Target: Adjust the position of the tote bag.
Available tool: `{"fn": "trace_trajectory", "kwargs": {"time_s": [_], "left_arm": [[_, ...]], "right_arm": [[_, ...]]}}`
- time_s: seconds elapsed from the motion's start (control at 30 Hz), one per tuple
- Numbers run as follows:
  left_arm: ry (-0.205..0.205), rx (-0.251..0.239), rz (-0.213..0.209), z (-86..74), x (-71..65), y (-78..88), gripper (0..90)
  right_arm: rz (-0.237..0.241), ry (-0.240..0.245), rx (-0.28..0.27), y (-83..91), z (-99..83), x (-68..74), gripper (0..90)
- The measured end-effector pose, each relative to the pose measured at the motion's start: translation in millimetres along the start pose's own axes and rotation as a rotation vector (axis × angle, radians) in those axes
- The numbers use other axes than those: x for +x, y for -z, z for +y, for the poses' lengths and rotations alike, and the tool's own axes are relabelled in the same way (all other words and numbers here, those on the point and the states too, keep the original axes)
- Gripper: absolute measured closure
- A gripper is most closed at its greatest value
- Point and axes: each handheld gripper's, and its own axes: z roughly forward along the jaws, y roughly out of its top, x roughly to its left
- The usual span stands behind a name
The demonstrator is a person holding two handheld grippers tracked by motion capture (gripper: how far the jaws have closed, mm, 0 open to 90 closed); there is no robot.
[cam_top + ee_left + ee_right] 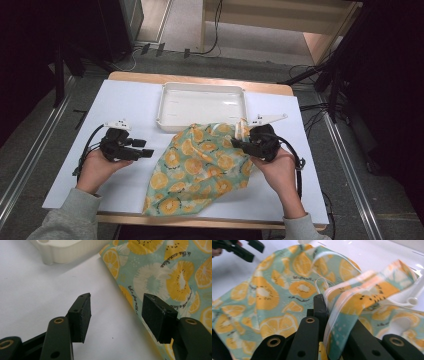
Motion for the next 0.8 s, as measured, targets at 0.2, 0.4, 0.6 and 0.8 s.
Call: {"fn": "trace_trajectory", "kwargs": {"time_s": [0.2,0.4,0.6,0.8], "left_arm": [[0.000,-0.005,-0.006,0.2,-2.0,0.2,41.3],[-0.007,-0.008,-0.010,0.5,-3.5,0.5,41.3],[-0.005,-0.013,-0.011,0.6,-4.0,0.5,41.3],[-0.009,-0.011,-0.010,1.0,-5.4,0.4,41.4]], "right_arm": [[0.037,0.037,-0.014,2.8,1.5,23.5,89.2],[0.081,0.083,-0.013,-0.3,1.8,51.3,89.2],[0.114,0.105,-0.024,1.8,-1.2,71.9,89.2],[0.141,0.115,-0.030,-2.4,-3.1,85.6,89.2]]}}
